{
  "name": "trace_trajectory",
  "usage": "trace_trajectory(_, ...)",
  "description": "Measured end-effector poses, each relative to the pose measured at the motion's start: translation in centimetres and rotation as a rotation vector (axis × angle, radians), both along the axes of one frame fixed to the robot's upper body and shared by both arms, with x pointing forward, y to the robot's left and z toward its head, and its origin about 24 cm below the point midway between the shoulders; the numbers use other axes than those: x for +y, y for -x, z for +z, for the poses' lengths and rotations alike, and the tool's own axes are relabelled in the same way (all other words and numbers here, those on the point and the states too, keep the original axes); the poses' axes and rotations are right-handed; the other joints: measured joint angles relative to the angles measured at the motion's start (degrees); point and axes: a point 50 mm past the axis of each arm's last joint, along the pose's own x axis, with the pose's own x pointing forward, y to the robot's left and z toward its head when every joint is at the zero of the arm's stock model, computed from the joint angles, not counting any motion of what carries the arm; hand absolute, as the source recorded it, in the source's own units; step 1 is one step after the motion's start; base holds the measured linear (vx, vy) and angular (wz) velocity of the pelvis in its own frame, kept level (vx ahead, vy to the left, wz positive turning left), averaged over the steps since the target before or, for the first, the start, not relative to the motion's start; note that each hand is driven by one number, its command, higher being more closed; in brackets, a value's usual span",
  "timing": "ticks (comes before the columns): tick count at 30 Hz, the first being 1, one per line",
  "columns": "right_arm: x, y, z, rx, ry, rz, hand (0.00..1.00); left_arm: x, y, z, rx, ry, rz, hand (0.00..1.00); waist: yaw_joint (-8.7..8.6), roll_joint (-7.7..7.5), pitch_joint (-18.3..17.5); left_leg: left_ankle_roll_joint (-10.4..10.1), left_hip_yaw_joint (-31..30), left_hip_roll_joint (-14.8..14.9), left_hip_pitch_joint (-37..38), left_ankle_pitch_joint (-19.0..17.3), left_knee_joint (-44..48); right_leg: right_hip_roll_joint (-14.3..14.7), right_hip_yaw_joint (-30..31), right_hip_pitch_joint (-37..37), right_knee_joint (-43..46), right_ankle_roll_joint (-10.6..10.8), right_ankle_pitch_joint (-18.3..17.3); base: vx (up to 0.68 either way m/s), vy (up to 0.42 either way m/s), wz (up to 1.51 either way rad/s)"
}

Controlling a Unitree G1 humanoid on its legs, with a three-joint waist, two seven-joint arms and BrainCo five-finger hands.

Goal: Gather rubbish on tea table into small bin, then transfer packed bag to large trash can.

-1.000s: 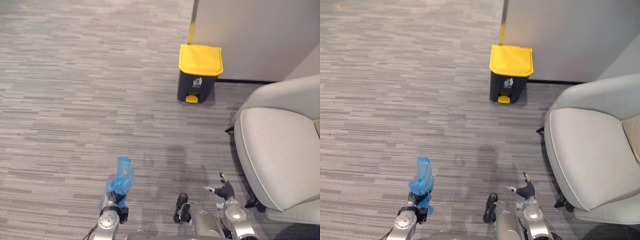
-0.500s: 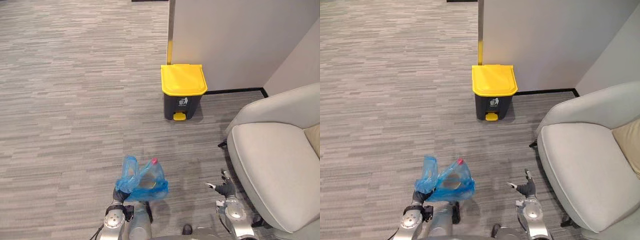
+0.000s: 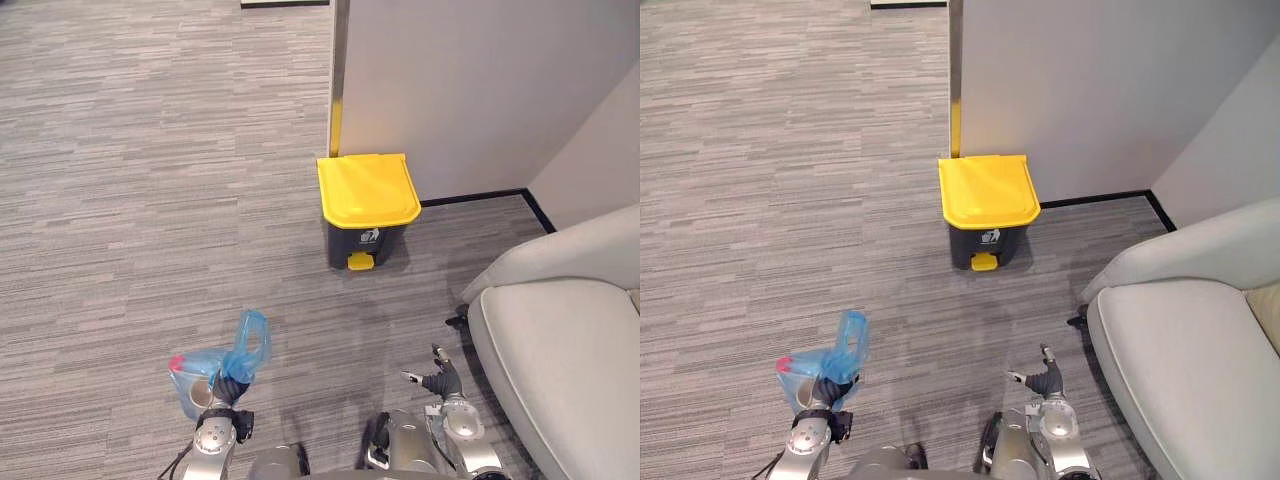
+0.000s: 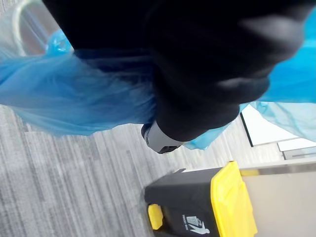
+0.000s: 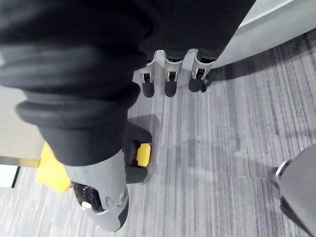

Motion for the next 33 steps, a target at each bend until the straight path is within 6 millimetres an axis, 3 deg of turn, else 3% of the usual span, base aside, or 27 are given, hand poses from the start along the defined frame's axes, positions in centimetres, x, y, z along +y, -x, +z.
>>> trace_trajectory(2,0.0,-1.4,0.7,-0.039,0.002,0.002,0.0,0.2,-0.2,0.1,-0.007,-0.001,0.003,1.0,-0.44,0.37,0.1,-0.95,-0.19,1.46,0.89,1.35,-1.45,1.64,0.16,-0.45,2.18,-0.88,-4.11,0.31,-0.171,-0.21)
trace_trajectory(4,-0.2,-1.1,0.6,-0.031,0.0,-0.011,0.0,-0.1,-0.5,0.1,-0.008,0.004,-0.006,1.0,-0.5,0.24,0.13,-1.56,-0.68,2.79,0.72,1.74,3.17,2.08,0.04,0.3,4.59,-0.58,-8.17,0.29,-0.177,0.0)
trace_trajectory(6,-0.3,-0.4,0.4,-0.025,-0.001,-0.014,0.0,-0.5,-0.2,-0.1,-0.003,0.025,0.006,1.0,-0.37,0.83,0.62,-2.98,-3.28,6.29,-4.29,2.88,19.88,3.66,-0.64,4.74,3.44,-0.57,-9.96,0.3,-0.166,0.02)
trace_trajectory(7,-0.3,0.0,0.6,-0.033,0.0,-0.017,0.0,-1.0,0.4,-0.4,0.01,0.044,0.012,1.0,0.12,1.73,1.03,-3.21,-4.3,9.65,-9.04,5.08,32.54,5.47,-0.43,8.08,2.25,-1.23,-10.62,0.27,-0.072,-0.17)
trace_trajectory(9,0.2,-0.2,0.8,-0.054,-0.016,-0.021,0.0,-1.5,0.9,-0.4,0.009,0.061,0.018,1.0,1.4,1.45,1.03,-1.57,-3.28,12.37,-14.61,3.82,42.38,6.75,0.88,10.6,1.61,-2.33,-12.02,0.25,-0.023,-0.37)
trace_trajectory(11,0.5,-0.8,1.4,-0.087,-0.031,-0.025,0.0,-1.6,0.6,0.0,-0.015,0.064,0.014,1.0,1.79,0.1,0.88,1.11,-0.76,11.62,-19.73,1.92,37.94,6.78,2.08,12.31,-1.05,-2.44,-11.93,0.26,0.001,-0.29)
trace_trajectory(15,0.7,-0.8,1.3,-0.086,-0.037,-0.033,0.0,-1.6,0.5,0.2,-0.025,0.066,0.019,1.0,3.08,-0.05,0.98,1.47,-0.11,7.93,-21.01,2.3,18.52,6.41,4.4,14.78,-4.08,0.02,-10.54,0.24,0.103,-0.32)
trace_trajectory(16,0.7,-0.8,1.3,-0.085,-0.035,-0.033,0.0,-1.6,0.4,0.2,-0.027,0.066,0.019,1.0,3.17,0.22,0.9,1.48,-0.17,7.34,-20.34,3.84,13.19,6.32,4.86,15.08,-4.0,0.97,-10.79,0.32,0.23,-0.34)
trace_trajectory(17,0.7,-0.7,1.1,-0.076,-0.036,-0.039,0.0,-1.5,0.6,0.0,-0.016,0.065,0.022,1.0,4.13,0.18,0.9,1.84,0.09,6.37,-19.03,9.69,10.04,5.97,6.31,15.26,-3.82,2.39,-11.07,0.27,0.209,-0.31)
trace_trajectory(19,0.8,-0.5,0.9,-0.064,-0.039,-0.036,0.0,-1.5,0.4,0.1,-0.018,0.065,0.021,1.0,4.26,-0.87,0.53,2.42,0.4,3.92,-17.83,9.69,8.43,4.1,6.8,16.4,-6.03,4.28,-10.6,0.25,0.19,-0.04)
trace_trajectory(21,0.7,-0.4,0.7,-0.055,-0.037,-0.035,0.0,-1.5,0.6,-0.1,-0.008,0.067,0.023,1.0,4.35,-0.87,0.54,3.32,0.73,2.23,-16.78,9.12,8.12,2.51,7.06,17.37,-6.56,5.31,-10.8,0.21,0.168,0.07)
trace_trajectory(25,0.7,-0.8,0.8,-0.055,-0.032,-0.022,0.0,-1.4,1.6,-0.9,0.036,0.066,0.029,1.0,4.18,-0.82,0.56,5.04,2.12,-1.51,-12.82,4.95,6.73,-2.83,9.19,12.79,8.6,8.95,-16.28,0.12,0.116,-0.11)
trace_trajectory(29,0.5,1.0,-0.3,0.015,-0.014,-0.01,0.0,-1.0,2.0,-0.9,0.05,0.039,0.002,1.0,3.07,-1.46,0.27,6.4,0.97,-3.99,-9.57,3.05,6.12,-6.38,12.13,6.95,25.05,7.53,-16.16,0.12,0.066,0.16)
trace_trajectory(33,0.6,0.9,-0.3,0.016,-0.009,0.001,0.0,-0.5,1.3,-0.4,0.025,0.023,0.0,1.0,1.89,-1.43,0.17,6.42,-1.26,-3.32,-9.07,2.86,5.73,-2.12,15.05,3.32,21.57,6.69,-19.43,0.17,-0.03,0.4)
